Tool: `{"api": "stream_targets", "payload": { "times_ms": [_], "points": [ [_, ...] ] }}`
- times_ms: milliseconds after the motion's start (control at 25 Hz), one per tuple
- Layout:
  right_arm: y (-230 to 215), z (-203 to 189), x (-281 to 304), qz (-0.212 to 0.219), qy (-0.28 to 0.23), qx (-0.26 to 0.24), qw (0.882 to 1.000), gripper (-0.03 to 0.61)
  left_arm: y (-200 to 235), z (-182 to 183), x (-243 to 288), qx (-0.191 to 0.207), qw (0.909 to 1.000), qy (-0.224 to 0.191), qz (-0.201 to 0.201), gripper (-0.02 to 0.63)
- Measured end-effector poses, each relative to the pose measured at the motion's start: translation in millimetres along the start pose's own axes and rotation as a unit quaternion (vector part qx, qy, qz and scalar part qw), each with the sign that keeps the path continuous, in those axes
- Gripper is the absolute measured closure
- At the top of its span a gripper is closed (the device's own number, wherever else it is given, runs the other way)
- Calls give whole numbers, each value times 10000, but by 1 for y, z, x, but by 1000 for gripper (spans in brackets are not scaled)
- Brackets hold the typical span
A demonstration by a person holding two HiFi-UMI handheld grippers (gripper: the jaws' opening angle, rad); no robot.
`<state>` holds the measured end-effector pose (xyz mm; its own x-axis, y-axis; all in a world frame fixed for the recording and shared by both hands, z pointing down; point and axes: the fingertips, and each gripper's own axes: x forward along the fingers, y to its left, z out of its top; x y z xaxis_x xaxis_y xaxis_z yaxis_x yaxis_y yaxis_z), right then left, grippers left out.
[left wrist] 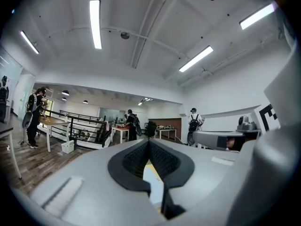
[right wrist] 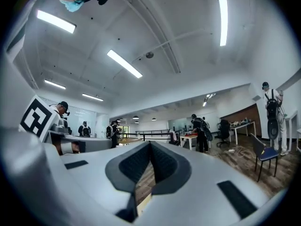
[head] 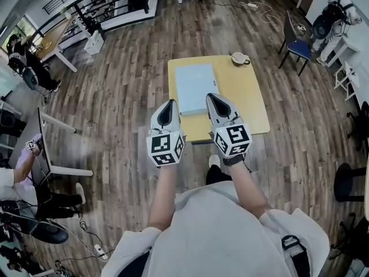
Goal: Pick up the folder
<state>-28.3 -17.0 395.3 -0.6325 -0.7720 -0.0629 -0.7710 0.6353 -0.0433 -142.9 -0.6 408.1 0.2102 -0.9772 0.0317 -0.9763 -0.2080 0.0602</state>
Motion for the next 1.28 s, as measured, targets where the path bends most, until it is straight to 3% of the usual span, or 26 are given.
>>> {"api": "stream_targets", "payload": {
  "times_ms": [160, 320, 600, 800, 960, 1280],
  "points": [
    [-52, 19, 35, 48, -108, -78, 9999, 566, 0, 22, 58, 74, 9997, -162, 159, 604],
    [-93, 13, 63, 164, -38, -21, 9999, 566, 6, 23, 107, 50, 9992, -164, 348, 604],
    [-140, -25, 107, 126, 563, -15, 9983, 566, 24, -10, 149, -35, 9978, 326, 585, 604],
    [-154, -52, 144, 161, 839, 162, 9962, 566, 41, -36, 184, -81, 9971, 715, 243, 604],
    [-160, -86, 172, 302, 1500, 101, 9882, 566, 59, -51, 214, -198, 9954, 918, 193, 604],
    [-182, -144, 201, 155, 2309, 355, 9722, 566, 89, -96, 261, -430, 9844, 1703, -78, 603]
  ]
}}
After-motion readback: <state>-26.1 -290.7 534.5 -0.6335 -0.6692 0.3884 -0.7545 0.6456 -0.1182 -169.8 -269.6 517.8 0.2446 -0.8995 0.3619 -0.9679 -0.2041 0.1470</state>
